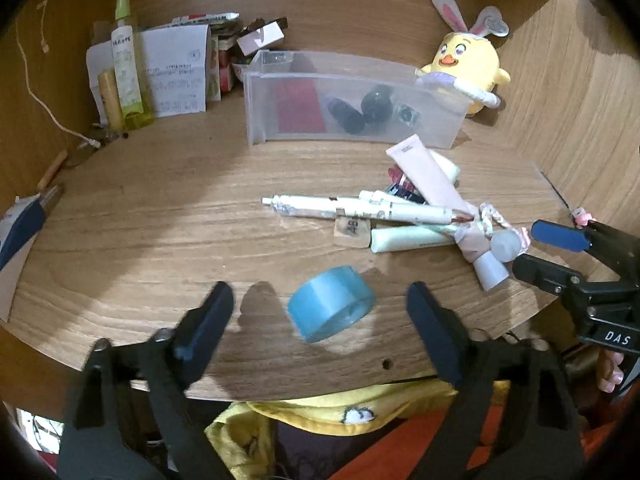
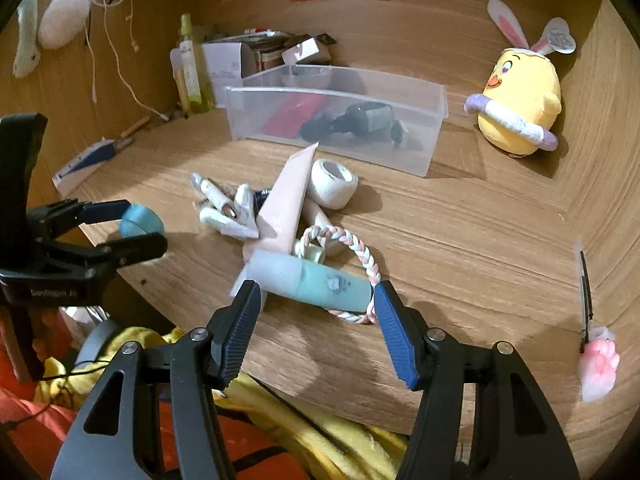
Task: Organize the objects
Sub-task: 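Grasp the blue tape roll with the left tool while the right tool grasps the mint tube, then carry the tape roll and mint tube into the bin and release them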
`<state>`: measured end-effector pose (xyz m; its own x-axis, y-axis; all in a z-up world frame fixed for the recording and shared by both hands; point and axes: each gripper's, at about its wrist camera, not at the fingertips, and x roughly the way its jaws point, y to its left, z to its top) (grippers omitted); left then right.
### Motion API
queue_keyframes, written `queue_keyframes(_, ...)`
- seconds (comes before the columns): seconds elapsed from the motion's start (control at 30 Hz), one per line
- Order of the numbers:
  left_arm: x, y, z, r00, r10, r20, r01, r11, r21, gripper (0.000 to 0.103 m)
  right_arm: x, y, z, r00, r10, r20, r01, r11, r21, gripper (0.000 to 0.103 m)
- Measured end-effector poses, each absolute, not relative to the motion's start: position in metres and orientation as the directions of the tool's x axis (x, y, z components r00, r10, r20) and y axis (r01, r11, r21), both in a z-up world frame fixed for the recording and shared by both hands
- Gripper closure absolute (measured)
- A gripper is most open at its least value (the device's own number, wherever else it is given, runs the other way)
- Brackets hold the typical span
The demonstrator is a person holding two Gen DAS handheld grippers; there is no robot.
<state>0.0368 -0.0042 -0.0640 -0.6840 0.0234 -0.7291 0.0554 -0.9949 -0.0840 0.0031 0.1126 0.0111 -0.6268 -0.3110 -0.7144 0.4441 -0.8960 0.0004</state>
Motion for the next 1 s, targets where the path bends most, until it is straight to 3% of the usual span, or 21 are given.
queue_keyframes(0.1,0.035,-0.004,-0.069,-0.686,-0.002,-0.728,0.074,-0.995,-0.067,0.033,0.000,0.110,0.007,-0.637,-0.289,-0.715,0.430,-0.903,-0.019,0.048)
queue_keyframes(0.23,0.035,-0.004,-0.068,-0.693,-0.006,-0.721,0.073,-0.995,-0.061,0.060,-0.004,0.105,0.007,-0.658,-0.275,-0.701,0.423,-0.905,-0.042,0.056)
queue_keyframes(0.27,0.034,-0.004,-0.068,-0.693,-0.002,-0.721,0.069,-0.996,-0.064,0.061,-0.005,0.104,0.008,-0.660,-0.276,-0.699,0.425,-0.904,-0.045,0.058)
queue_keyframes(0.33,0.033,-0.004,-0.068,-0.692,0.016,-0.721,0.061,-0.995,-0.080,0.061,-0.008,0.101,0.009,-0.661,-0.278,-0.697,0.428,-0.902,-0.046,0.064)
queue_keyframes(0.47,0.031,-0.007,-0.066,-0.692,0.038,-0.721,0.057,-0.993,-0.107,0.061,-0.015,0.099,0.011,-0.670,-0.275,-0.690,0.426,-0.903,-0.054,0.066)
queue_keyframes(0.63,0.029,-0.010,-0.056,-0.712,0.032,-0.702,0.065,-0.992,-0.111,0.061,-0.028,0.099,0.010,-0.642,-0.304,-0.704,0.444,-0.896,-0.018,0.085)
queue_keyframes(1.0,0.011,-0.024,-0.021,-0.774,0.043,-0.632,0.064,-0.987,-0.146,0.061,-0.045,0.122,0.023,-0.625,-0.375,-0.684,0.406,-0.905,0.126,0.087)
